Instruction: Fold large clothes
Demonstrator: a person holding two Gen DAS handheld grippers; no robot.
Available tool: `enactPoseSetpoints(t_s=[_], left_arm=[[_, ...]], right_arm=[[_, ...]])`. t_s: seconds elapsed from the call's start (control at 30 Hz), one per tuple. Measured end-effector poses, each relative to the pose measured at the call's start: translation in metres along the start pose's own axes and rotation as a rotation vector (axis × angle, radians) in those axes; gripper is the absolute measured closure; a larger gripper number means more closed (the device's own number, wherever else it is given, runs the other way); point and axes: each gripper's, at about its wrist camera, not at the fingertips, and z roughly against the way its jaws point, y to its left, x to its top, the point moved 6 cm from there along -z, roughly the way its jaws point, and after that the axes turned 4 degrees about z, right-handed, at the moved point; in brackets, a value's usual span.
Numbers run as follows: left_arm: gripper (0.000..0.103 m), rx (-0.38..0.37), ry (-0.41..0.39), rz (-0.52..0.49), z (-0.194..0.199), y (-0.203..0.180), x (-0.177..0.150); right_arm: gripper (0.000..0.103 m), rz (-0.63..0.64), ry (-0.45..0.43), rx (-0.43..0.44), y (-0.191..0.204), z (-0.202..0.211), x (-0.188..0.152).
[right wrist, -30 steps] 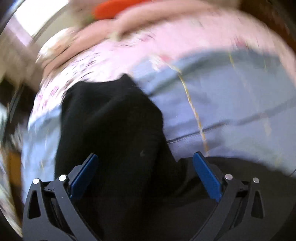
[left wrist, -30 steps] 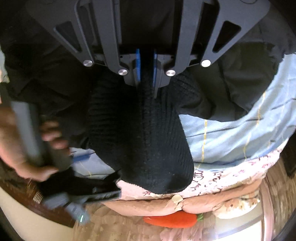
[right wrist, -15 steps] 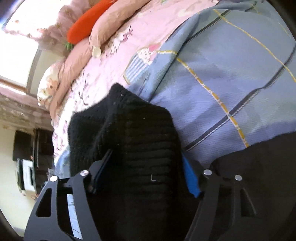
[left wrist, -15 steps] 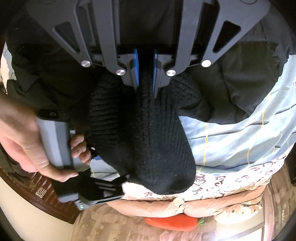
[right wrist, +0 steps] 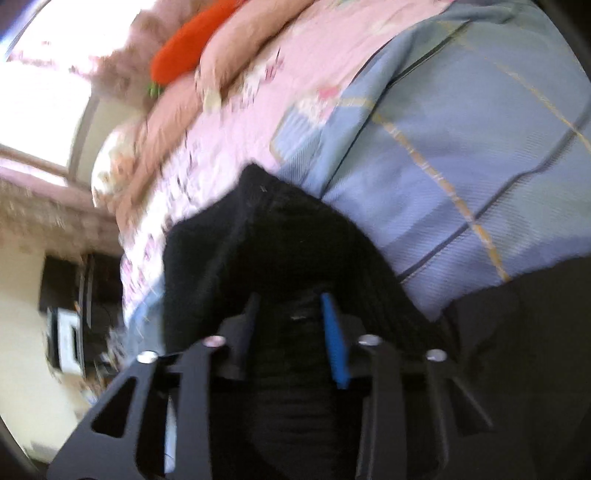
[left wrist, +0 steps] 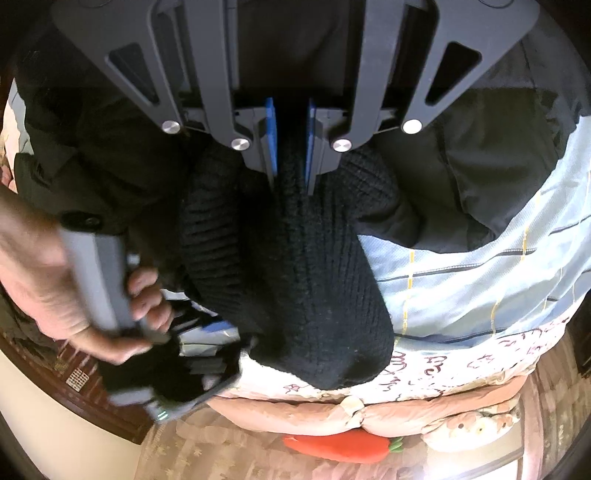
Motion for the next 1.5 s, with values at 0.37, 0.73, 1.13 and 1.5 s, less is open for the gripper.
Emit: enactPoseSetpoints(t_s=[0.37, 0.73, 1.13, 1.5], left_arm=[[0.086, 0.012, 0.012, 0.079, 0.018, 0.010, 0.000], [0.077, 0.046, 0.032, 0.088, 0.035, 0.012, -0.024], [0.052, 0.044, 0.091, 0.174, 0.013, 0.049, -0.042], [0.052, 0.071, 0.087, 0.121, -0.001, 0.050, -0.039]], right_arm=[[0.096, -0.041, -0.163, 0.156, 0.016, 0.083, -0.048], [0.096, -0.124, -0.099, 0.191, 0.014, 0.081, -0.094], [0.001, -0.270, -0.211, 0.290, -0.001, 0.097, -0.090], [0.094, 0.013, -0.074, 0.194, 0.062, 0.029, -0.060]])
